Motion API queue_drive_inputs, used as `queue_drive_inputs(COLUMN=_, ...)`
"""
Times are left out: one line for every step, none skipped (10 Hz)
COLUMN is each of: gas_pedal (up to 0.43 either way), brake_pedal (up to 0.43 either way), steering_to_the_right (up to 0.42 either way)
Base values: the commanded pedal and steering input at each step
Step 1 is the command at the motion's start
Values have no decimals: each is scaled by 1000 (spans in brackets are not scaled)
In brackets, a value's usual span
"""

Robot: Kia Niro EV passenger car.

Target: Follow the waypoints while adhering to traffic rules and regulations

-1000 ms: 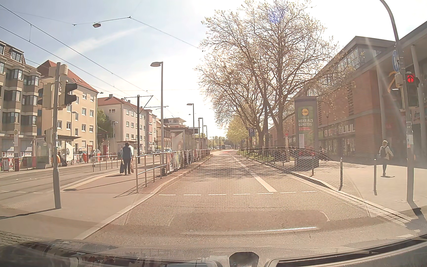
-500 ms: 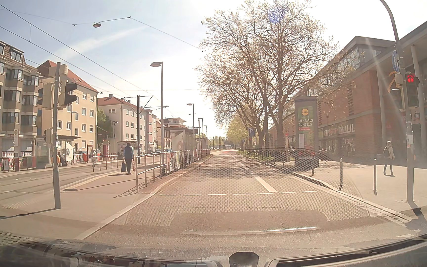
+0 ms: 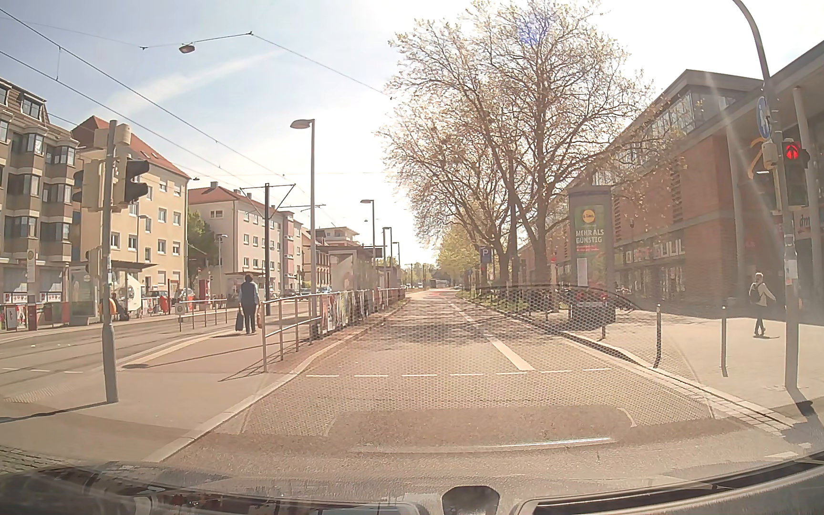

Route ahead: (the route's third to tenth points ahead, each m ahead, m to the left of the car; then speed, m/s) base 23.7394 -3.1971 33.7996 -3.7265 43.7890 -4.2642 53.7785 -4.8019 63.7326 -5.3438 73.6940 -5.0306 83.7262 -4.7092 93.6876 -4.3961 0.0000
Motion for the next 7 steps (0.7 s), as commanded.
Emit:
queue_drive_inputs(gas_pedal=0, brake_pedal=201, steering_to_the_right=-6)
queue_drive_inputs(gas_pedal=0, brake_pedal=201, steering_to_the_right=-6)
queue_drive_inputs(gas_pedal=0, brake_pedal=201, steering_to_the_right=-6)
queue_drive_inputs(gas_pedal=0, brake_pedal=201, steering_to_the_right=-5)
queue_drive_inputs(gas_pedal=0, brake_pedal=201, steering_to_the_right=-6)
queue_drive_inputs(gas_pedal=0, brake_pedal=201, steering_to_the_right=-6)
queue_drive_inputs(gas_pedal=0, brake_pedal=201, steering_to_the_right=-6)
